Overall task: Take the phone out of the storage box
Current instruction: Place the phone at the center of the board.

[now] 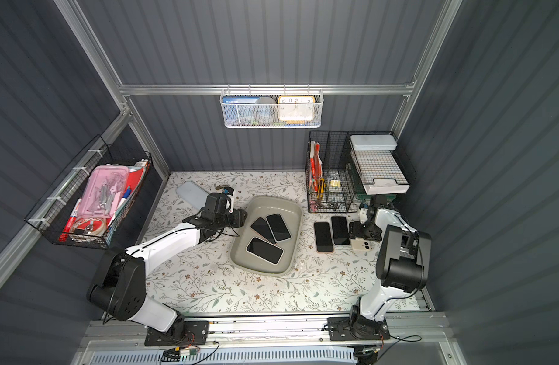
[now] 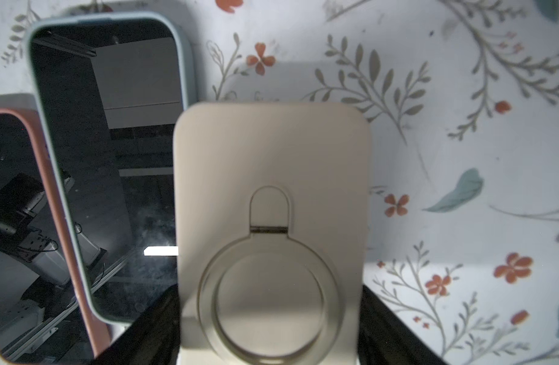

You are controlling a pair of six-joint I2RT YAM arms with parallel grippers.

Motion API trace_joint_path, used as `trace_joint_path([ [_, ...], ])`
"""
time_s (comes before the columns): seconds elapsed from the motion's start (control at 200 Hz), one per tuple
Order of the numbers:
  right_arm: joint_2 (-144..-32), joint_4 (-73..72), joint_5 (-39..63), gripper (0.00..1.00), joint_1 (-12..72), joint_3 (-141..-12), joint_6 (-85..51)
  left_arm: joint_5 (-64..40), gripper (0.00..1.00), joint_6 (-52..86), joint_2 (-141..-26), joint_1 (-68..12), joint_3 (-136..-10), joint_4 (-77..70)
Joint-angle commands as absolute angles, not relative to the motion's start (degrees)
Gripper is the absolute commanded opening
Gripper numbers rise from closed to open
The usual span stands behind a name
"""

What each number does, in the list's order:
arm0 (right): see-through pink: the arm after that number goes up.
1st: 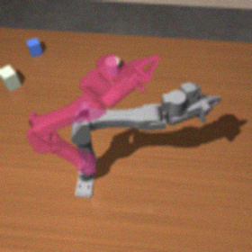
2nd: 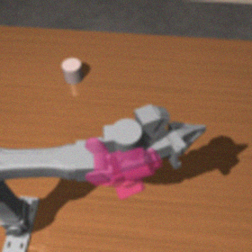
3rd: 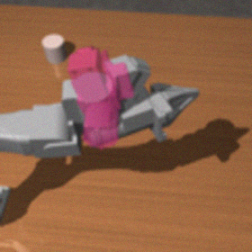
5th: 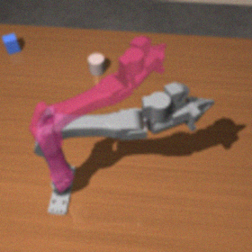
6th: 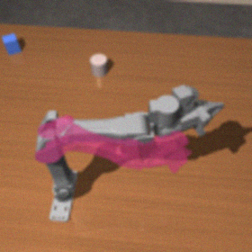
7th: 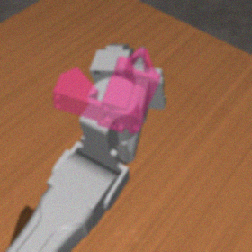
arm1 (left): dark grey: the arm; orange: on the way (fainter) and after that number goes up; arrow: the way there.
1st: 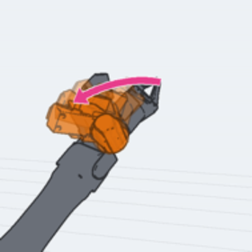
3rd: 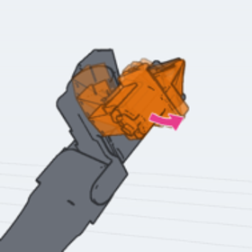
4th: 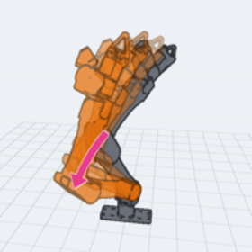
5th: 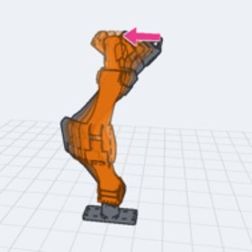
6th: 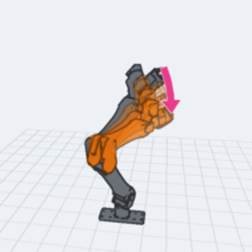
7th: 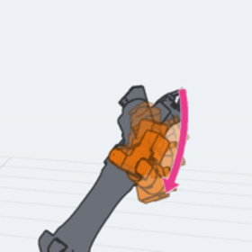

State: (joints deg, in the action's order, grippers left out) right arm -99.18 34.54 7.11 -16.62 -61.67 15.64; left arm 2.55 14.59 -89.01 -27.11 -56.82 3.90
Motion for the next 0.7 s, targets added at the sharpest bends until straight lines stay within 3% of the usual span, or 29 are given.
trace_joint_path([
  [0.0, -99.48, 31.79, 8.75, 0.67, -16.35, -63.2, 18.14, 1.23, 0.59, 13.31, -89.6, -27.42, -56.38, 3.22],
  [0.695, -102.25, 27.13, 6.3, 0.68, -17.84, -63.85, 16.82, 1.42, 0.59, 13.01, -90.75, -27.42, -57.14, 4.22],
])
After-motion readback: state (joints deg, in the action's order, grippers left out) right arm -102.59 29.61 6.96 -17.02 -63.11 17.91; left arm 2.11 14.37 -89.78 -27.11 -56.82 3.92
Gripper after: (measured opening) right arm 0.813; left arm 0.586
